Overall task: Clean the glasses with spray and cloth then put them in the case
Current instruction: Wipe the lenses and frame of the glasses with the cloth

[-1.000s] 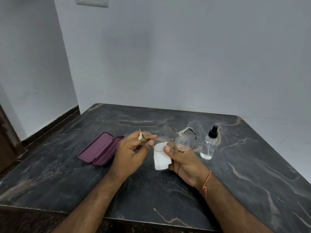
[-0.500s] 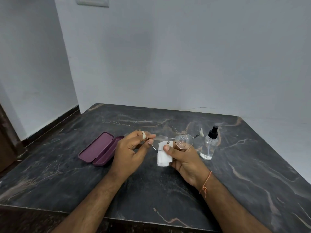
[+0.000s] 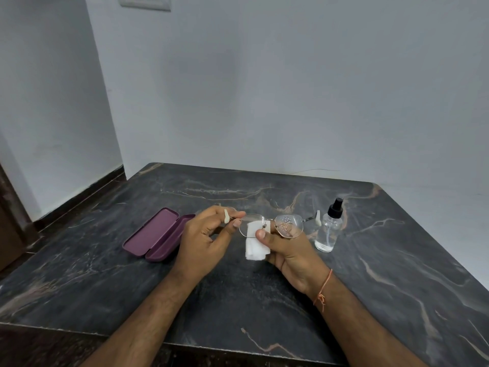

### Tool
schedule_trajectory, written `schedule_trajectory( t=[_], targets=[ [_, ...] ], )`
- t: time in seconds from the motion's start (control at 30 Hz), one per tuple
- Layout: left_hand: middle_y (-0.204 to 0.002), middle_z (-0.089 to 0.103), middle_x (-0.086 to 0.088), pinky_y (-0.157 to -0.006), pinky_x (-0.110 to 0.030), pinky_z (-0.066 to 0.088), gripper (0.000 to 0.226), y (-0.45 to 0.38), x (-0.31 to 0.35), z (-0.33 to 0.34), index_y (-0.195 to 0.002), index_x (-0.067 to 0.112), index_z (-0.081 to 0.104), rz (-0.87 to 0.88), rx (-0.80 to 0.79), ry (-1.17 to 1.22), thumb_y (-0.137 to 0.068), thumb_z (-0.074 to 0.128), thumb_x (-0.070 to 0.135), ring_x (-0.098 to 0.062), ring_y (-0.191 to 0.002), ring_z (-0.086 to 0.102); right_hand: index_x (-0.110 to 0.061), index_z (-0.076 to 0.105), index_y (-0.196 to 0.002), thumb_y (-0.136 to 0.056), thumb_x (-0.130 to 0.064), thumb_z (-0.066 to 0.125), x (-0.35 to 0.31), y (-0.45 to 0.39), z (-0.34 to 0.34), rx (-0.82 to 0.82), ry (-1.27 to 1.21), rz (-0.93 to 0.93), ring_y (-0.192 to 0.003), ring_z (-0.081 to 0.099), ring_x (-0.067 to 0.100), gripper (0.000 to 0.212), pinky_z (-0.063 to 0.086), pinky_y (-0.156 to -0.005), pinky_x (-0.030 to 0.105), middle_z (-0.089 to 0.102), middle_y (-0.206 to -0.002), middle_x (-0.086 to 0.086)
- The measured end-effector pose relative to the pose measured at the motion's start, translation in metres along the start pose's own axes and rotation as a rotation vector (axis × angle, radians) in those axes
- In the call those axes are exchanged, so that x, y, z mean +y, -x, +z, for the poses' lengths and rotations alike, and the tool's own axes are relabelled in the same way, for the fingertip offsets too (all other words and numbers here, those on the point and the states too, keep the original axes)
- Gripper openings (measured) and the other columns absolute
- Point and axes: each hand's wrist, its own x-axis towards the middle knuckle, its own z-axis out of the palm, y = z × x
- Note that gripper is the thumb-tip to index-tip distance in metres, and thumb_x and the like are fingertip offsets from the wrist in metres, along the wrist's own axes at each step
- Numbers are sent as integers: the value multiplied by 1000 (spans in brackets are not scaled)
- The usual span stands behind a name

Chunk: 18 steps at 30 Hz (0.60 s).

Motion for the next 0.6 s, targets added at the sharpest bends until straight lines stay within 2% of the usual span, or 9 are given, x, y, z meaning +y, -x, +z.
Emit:
schedule_trajectory(
  t=[0.07, 0.13, 0.27, 0.4, 0.47, 0.6],
  targets=[
    [-118, 81, -1, -93, -41, 67, 20, 0, 0, 0, -121, 9, 83, -1, -10, 18, -104, 73, 12, -22, -114, 79, -2, 72, -123, -81, -10, 80, -2, 0, 1, 9, 34, -17, -101, 77, 28, 44, 64, -70, 30, 77, -120, 21],
    [-118, 81, 1, -93, -38, 66, 21, 0, 0, 0, -122, 10, 83, 15, -19, 0, -104, 73, 10, -18, -114, 78, -6, 73, -126, -83, -12, 81, -3, 2, 2, -10, 50, -19, -101, 75, 27, 45, 60, -66, 28, 77, -121, 19],
    [-117, 82, -1, -92, -38, 66, 21, -1, -3, 0, -121, 11, 83, 17, -28, 6, -104, 72, 13, -18, -113, 78, -6, 75, -125, -86, -16, 78, -2, 4, 1, -63, 55, 23, -99, 75, 24, 40, 60, -68, 29, 77, -118, 16],
    [-117, 81, 0, -93, -38, 66, 22, -1, -5, 0, -121, 13, 83, 27, 2, -36, -105, 71, 19, -17, -113, 78, -9, 80, -103, -82, -15, 78, -1, 5, 4, -39, 39, 31, -99, 78, 24, 22, 65, -79, 36, 81, -108, 12],
    [-118, 81, 1, -94, -37, 66, 22, -1, -4, 1, -123, 14, 83, 9, 10, -27, -105, 72, 19, -17, -113, 78, -7, 79, -107, -81, -12, 78, -1, 3, 4, -10, 21, 6, -100, 79, 24, 27, 66, -83, 38, 81, -110, 14],
    [-117, 80, 3, -93, -35, 66, 21, -1, -1, 1, -122, 12, 83, 7, -6, -12, -104, 73, 15, -15, -113, 78, -8, 78, -116, -83, -13, 80, -4, 4, 3, -12, 53, -26, -99, 77, 26, 33, 61, -68, 29, 79, -115, 16]
  ],
)
